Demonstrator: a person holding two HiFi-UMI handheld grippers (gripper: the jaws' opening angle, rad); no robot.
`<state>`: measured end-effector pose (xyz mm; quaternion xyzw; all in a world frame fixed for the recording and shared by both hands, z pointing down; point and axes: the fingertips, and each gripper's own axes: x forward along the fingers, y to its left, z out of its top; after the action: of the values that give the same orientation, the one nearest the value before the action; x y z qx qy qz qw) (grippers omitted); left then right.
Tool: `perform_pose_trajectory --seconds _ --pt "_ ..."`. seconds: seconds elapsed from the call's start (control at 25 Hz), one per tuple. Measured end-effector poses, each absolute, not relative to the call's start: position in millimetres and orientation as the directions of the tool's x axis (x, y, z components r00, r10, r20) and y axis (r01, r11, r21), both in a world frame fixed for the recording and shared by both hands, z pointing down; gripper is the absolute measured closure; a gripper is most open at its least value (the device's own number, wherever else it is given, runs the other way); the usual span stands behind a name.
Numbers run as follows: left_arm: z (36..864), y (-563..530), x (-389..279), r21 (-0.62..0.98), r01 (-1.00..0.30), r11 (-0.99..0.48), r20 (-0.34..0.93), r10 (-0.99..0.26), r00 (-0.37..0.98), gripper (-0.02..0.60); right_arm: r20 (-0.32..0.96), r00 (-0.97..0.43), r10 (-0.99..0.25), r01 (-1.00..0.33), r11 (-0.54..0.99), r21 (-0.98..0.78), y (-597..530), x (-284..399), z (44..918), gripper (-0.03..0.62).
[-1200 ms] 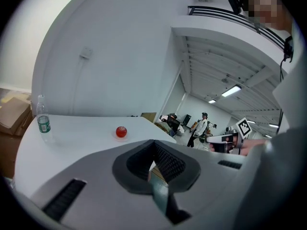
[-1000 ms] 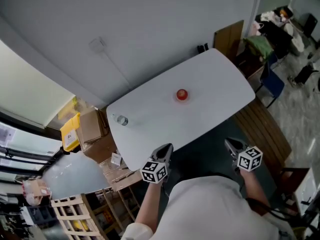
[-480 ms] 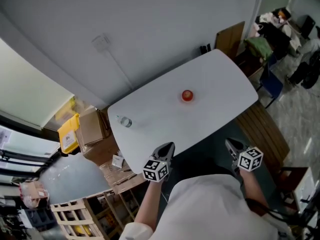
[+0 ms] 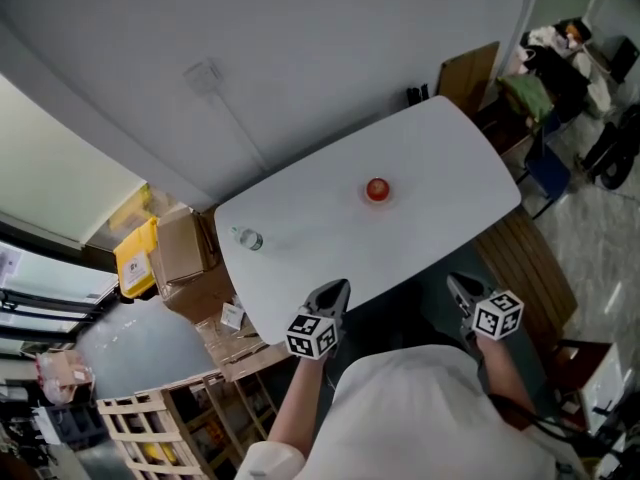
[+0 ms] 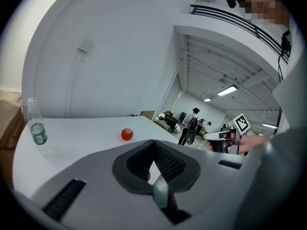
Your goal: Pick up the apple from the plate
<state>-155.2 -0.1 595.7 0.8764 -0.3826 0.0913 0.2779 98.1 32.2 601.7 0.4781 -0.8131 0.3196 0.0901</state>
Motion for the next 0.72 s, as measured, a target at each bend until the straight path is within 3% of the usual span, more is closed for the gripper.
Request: perform_pose_trajectory --seconds 0.72 --pt "603 -54 -122 0.378 -0.817 -0.436 0.424 -0.703 0.571 0.58 0.442 -0.664 -0.603 -0.743 0.467 -0.479 -69 115 610 0.556"
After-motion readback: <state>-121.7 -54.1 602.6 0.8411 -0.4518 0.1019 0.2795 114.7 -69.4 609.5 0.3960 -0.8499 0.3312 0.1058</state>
